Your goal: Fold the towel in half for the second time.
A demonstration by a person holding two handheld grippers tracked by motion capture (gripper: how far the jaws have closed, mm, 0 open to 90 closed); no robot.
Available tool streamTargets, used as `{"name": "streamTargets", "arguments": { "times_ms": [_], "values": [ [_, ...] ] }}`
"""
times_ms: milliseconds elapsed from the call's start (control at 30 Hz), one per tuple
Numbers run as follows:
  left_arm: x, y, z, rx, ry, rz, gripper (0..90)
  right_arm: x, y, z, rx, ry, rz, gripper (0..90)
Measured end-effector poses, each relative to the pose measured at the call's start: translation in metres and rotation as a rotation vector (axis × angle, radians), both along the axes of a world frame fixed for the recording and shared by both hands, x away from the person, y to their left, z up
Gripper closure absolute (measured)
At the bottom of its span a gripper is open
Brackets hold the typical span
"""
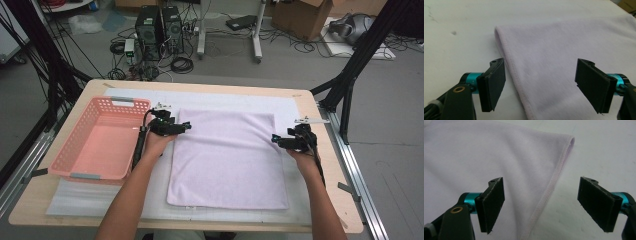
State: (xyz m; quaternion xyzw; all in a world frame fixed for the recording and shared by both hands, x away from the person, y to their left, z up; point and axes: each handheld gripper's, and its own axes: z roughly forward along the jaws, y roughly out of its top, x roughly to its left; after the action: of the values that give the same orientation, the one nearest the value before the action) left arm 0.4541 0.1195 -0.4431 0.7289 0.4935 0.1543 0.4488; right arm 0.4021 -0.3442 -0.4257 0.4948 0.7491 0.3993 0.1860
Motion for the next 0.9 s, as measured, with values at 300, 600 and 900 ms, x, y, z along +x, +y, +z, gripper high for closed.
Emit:
{"name": "streamTargets", "arguments": {
  "times_ms": [300,600,900],
  "values": [
    [0.023,-0.006,0.0,0.058,0.021,0.025,28.6,0.036,0.013,-0.011,-0.044,0.053,-0.044,24.1],
    [0.029,-0.011,-0.008,0.144,-0.009,0.027,36.3,0.051,0.018,-0.018,-0.102,0.067,-0.071,49.7],
    [0.028,-0.012,-0.007,0.061,0.044,0.058,84.1,0.054,0.017,-0.022,0.011,0.073,-0.114,85.2]
  ]
}}
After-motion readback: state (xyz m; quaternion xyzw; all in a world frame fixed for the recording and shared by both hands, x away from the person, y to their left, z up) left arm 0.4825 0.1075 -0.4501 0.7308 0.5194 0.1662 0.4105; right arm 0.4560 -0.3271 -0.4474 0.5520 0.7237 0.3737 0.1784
